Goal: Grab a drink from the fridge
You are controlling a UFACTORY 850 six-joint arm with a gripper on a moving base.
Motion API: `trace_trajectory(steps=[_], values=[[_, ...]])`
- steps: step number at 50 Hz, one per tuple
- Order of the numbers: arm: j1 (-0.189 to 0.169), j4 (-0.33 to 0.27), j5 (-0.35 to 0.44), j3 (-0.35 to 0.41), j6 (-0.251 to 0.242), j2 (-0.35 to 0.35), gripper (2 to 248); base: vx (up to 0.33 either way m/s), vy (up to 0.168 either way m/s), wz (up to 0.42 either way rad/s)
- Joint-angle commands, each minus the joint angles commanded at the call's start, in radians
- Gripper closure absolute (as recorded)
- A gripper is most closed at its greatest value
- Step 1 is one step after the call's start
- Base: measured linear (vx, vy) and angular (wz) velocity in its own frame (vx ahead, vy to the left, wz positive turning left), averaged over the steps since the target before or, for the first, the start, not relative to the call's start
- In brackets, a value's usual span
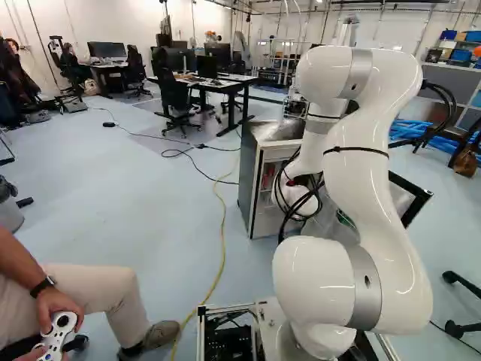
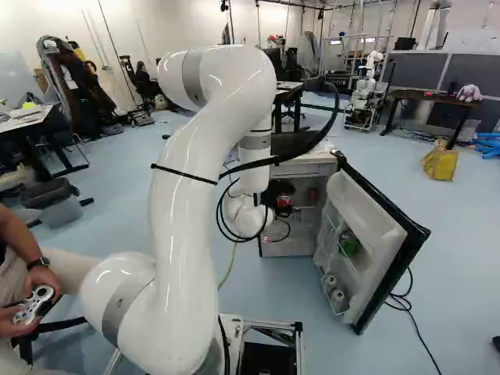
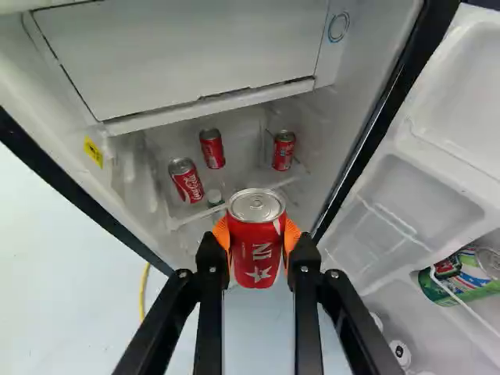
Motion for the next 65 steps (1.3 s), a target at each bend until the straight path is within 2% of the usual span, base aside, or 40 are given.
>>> trace_trajectory(steps=[41, 65], values=[[0.02, 0.0, 0.016, 0.166, 0.0, 0.208, 163, 0.0, 0.0, 0.0], [0.033, 0.0, 0.065, 0.214, 0.0, 0.303, 163, 0.0, 0.0, 0.0]])
